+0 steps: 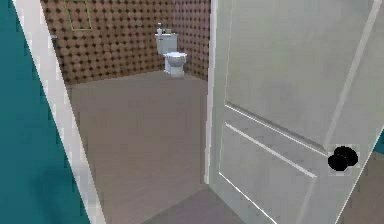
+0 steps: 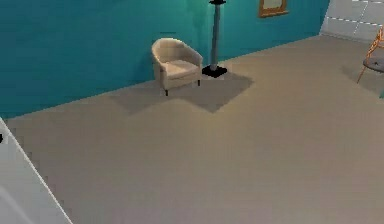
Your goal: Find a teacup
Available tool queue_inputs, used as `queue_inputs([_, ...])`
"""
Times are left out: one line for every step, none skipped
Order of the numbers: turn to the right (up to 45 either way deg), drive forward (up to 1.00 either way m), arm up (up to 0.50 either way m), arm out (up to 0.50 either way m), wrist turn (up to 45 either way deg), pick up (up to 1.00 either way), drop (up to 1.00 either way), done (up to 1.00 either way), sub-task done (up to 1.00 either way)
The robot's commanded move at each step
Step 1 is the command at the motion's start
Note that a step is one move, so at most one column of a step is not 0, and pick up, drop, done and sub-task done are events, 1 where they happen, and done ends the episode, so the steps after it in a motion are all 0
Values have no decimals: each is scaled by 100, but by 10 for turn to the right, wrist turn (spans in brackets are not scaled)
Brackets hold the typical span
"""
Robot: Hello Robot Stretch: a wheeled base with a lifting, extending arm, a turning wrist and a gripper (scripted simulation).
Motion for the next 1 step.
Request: queue_inputs([30,0,0,0,0,0,0,0,0])
